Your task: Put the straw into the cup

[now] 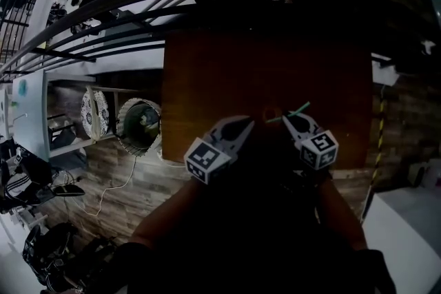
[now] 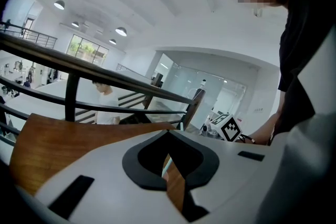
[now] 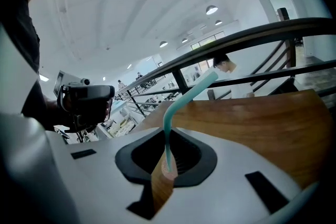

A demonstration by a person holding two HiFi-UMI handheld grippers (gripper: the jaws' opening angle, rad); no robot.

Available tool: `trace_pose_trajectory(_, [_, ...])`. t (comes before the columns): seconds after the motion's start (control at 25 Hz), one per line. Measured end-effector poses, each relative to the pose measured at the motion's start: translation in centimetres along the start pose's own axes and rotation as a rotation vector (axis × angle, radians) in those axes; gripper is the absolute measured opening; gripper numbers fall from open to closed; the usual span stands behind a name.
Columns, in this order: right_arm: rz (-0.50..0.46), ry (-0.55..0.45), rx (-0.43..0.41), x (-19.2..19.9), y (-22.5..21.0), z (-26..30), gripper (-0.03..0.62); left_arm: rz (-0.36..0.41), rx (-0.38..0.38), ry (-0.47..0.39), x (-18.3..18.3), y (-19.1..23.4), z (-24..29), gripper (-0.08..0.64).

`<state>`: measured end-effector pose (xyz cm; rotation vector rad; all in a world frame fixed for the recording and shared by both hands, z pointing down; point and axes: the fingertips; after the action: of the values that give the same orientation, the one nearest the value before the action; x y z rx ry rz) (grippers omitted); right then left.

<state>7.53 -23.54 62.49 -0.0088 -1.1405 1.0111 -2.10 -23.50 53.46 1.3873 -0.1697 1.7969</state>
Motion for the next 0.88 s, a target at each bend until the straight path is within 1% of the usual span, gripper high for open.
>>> trace_pose_trajectory(0.2, [0.016, 0.034, 0.028, 0.8, -0.4, 0.9, 0.038, -0.013, -0.005, 0.0, -0.1, 0.8, -0.3, 0.011])
trace_pose_trajectory(0.4, [0.029, 0.084, 0.02, 1.8, -0.4, 1.8, 0.038, -0.021, -0.01, -0.001, 0.0, 1.2, -0.6, 0.011])
trace_pose_trajectory(0.68, [0.036, 0.104, 0.036, 2.7, -0.8, 1.7, 0.042, -0.023, -0.014, 0.001, 0.3, 1.2, -0.7, 0.011])
trace_pose_trajectory(0.88, [0.058, 0.123, 0.04, 3.4, -1.4, 1.7, 0.063, -0.013, -0.015, 0.0, 0.5, 0.9, -0.5, 0.011])
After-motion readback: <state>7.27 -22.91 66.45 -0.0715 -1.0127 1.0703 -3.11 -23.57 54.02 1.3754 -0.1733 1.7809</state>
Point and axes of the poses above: the fingertips, and each gripper's own axes: z forward along the fingers, y to its left, x out of its underside, and after that the axes turned 8 degrees about -x, right-handed
